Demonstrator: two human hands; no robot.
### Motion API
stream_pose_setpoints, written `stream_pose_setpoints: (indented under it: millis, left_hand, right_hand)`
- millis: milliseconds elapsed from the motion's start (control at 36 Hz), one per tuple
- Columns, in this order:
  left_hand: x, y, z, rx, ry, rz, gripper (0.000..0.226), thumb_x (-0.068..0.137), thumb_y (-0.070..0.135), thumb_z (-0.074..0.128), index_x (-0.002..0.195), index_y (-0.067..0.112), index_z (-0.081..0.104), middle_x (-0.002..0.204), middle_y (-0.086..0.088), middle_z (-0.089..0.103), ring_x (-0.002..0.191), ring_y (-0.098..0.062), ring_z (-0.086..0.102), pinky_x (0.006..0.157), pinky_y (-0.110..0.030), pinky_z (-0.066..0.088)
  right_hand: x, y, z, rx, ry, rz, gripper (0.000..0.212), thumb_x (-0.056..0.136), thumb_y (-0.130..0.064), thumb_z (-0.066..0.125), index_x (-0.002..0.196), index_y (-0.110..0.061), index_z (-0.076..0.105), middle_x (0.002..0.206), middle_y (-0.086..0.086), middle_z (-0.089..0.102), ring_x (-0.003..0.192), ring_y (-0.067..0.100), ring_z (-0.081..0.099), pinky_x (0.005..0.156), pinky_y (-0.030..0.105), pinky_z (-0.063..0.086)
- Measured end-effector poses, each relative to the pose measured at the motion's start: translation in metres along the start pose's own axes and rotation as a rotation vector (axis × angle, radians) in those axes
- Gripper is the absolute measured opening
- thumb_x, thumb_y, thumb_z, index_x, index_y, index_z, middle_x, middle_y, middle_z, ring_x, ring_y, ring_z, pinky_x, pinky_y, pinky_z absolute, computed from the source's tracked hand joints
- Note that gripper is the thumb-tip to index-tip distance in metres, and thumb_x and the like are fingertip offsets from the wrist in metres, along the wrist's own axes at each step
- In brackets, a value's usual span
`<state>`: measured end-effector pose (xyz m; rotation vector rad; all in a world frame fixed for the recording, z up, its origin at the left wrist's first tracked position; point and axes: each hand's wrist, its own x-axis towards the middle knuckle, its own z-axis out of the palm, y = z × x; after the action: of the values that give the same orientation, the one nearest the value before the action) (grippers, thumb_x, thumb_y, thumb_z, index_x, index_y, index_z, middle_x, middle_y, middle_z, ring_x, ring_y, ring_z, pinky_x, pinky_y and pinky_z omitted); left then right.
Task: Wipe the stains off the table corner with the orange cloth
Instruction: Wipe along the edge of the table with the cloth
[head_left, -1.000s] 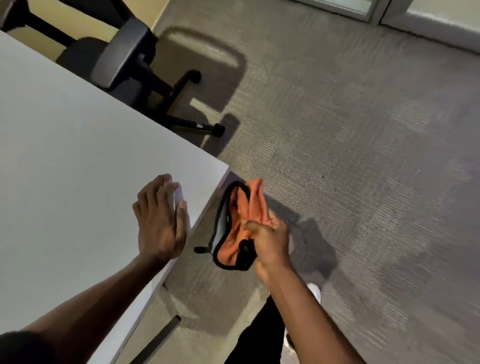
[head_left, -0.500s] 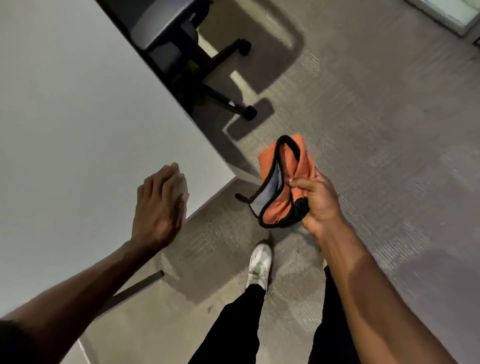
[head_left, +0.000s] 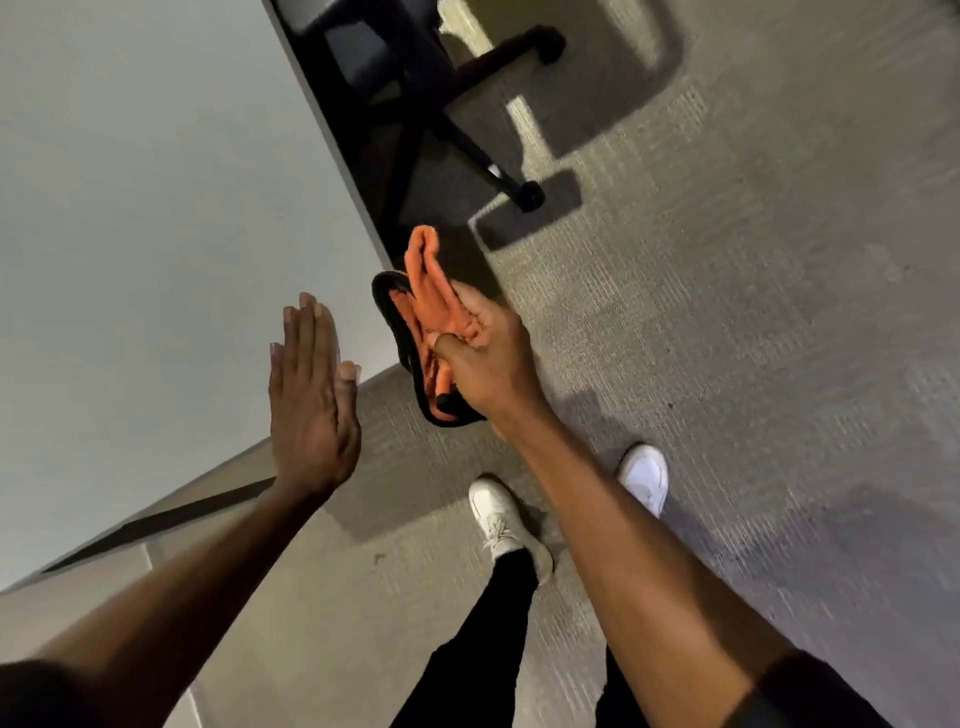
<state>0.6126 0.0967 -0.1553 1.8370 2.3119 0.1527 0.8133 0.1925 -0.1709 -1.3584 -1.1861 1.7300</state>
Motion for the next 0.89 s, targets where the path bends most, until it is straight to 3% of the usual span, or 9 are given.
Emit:
stream_pose_setpoints:
  millis: [111,167,306,361,417,583,667,778,889]
  left_hand:
    - [0.001,0.001,0.001,0.010,0.000,-0.025,0.064,0.121,0.033,0.023,0.181,0.016,0.005,0.190,-0.001,-0.004,0.177,-0.019,-0.006,0.143,-0.055,0.004]
    - [0.001,0.001,0.001,0.014,0.002,-0.032,0.065,0.121,0.033,0.023,0.181,0.016,0.005,0.190,-0.001,-0.003,0.177,-0.019,-0.005,0.143,-0.055,0.005]
    - [0.001,0.000,-0.001,0.014,-0.027,-0.030,0.066,0.121,0.036,0.022,0.181,0.016,0.004,0.190,0.000,-0.006,0.177,-0.019,-0.007,0.143,-0.055,0.004]
    - [0.002,0.000,-0.003,0.011,-0.040,-0.027,0.066,0.120,0.036,0.022,0.181,0.015,0.005,0.190,0.000,-0.006,0.177,-0.020,-0.007,0.143,-0.055,0.003]
    - [0.002,0.001,-0.004,0.009,-0.047,-0.032,0.066,0.120,0.036,0.022,0.181,0.015,0.005,0.190,0.000,-0.006,0.177,-0.020,-0.007,0.143,-0.056,0.004]
    - [0.002,0.002,-0.006,0.002,-0.060,-0.026,0.066,0.120,0.037,0.020,0.181,0.015,0.005,0.190,0.000,-0.006,0.177,-0.022,-0.006,0.142,-0.059,0.005]
    - [0.003,0.002,-0.005,0.010,-0.065,-0.028,0.067,0.120,0.038,0.020,0.181,0.015,0.005,0.190,0.000,-0.006,0.177,-0.022,-0.006,0.142,-0.060,0.006]
    - [0.003,0.001,-0.006,0.023,-0.069,-0.029,0.067,0.120,0.037,0.021,0.181,0.015,0.004,0.190,0.000,-0.007,0.177,-0.023,-0.006,0.142,-0.057,0.004]
    - [0.003,0.001,-0.004,0.041,-0.060,-0.036,0.067,0.120,0.034,0.023,0.181,0.015,0.004,0.190,0.001,-0.008,0.177,-0.023,-0.006,0.143,-0.056,0.004]
  right_hand:
    - [0.000,-0.003,0.009,-0.216,-0.038,-0.029,0.057,0.093,-0.024,0.067,0.148,-0.038,0.059,0.105,0.005,0.071,0.090,0.022,0.069,0.076,0.031,0.056]
    - [-0.012,-0.005,0.005,-0.283,-0.041,-0.084,0.057,0.096,-0.015,0.067,0.150,-0.034,0.060,0.106,0.001,0.070,0.099,0.022,0.064,0.083,0.029,0.054]
    - [-0.039,-0.006,-0.002,-0.235,0.003,-0.170,0.057,0.093,0.005,0.065,0.146,-0.016,0.065,0.133,0.006,0.071,0.116,0.018,0.061,0.093,0.011,0.045]
    - [-0.031,-0.007,-0.001,-0.210,0.000,-0.178,0.057,0.093,0.007,0.064,0.145,-0.016,0.065,0.120,-0.012,0.069,0.110,0.026,0.065,0.092,0.022,0.053]
    - [-0.014,-0.012,0.002,-0.215,-0.031,-0.165,0.059,0.093,0.006,0.063,0.146,-0.021,0.065,0.099,-0.032,0.052,0.099,0.024,0.067,0.085,0.026,0.055]
    - [0.060,-0.036,0.005,-0.246,-0.171,-0.125,0.052,0.097,0.003,0.057,0.138,-0.026,0.070,0.096,0.002,0.077,0.078,0.023,0.074,0.072,0.044,0.065]
    - [0.064,-0.035,0.010,-0.275,-0.149,-0.145,0.050,0.100,0.001,0.059,0.141,-0.025,0.069,0.101,0.003,0.079,0.081,0.016,0.071,0.069,0.031,0.059]
    - [0.027,-0.013,0.007,-0.223,-0.108,-0.062,0.046,0.103,-0.002,0.060,0.140,-0.027,0.068,0.084,-0.006,0.070,0.062,0.002,0.065,0.055,0.020,0.053]
    - [-0.019,0.010,-0.002,-0.145,-0.082,0.023,0.056,0.101,-0.003,0.066,0.144,-0.040,0.061,0.103,0.003,0.073,0.064,0.005,0.070,0.054,0.014,0.052]
